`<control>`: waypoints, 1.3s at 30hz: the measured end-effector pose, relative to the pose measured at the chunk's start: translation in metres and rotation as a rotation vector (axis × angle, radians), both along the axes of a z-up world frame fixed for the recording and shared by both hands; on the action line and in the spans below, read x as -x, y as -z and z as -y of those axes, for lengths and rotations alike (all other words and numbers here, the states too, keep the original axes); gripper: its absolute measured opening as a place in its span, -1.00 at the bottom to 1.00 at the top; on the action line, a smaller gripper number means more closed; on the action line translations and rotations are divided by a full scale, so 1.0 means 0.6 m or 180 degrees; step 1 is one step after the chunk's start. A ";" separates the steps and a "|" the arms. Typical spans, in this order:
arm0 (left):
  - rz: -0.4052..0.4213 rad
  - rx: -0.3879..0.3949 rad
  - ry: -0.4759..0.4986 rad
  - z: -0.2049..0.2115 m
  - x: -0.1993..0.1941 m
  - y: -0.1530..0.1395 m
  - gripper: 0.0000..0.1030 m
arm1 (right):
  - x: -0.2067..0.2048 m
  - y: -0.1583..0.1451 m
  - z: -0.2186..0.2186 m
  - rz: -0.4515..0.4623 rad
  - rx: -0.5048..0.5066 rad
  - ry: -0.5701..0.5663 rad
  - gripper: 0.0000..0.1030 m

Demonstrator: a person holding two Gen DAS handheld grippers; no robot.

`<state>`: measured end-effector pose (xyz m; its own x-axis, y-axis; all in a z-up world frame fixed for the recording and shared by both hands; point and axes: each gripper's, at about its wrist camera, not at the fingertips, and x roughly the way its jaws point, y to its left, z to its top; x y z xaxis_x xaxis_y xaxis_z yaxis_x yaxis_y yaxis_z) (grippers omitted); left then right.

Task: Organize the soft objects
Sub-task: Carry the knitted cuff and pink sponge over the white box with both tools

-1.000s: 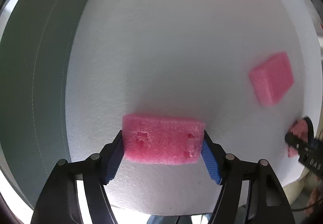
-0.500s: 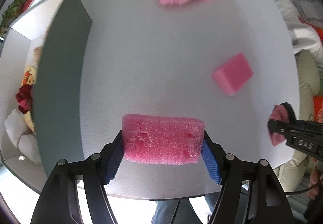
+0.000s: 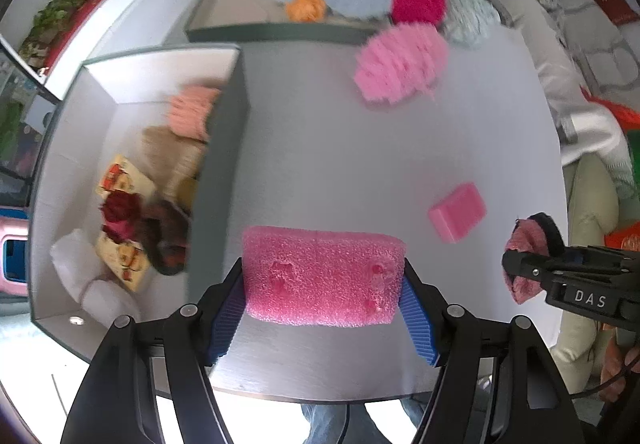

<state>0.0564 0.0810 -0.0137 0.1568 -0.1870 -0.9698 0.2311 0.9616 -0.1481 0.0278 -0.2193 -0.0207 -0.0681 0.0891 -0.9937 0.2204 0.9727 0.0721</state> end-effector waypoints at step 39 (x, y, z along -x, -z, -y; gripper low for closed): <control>0.0150 -0.0277 -0.1905 -0.336 -0.009 -0.017 0.39 | -0.170 -0.039 -0.434 0.0252 -0.0274 -0.1603 -0.07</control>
<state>0.0621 0.2826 -0.0037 0.2533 0.0267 -0.9670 -0.3493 0.9347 -0.0657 0.1301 0.0410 0.0030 -0.0486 0.1461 -0.9881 -0.2831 0.9467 0.1539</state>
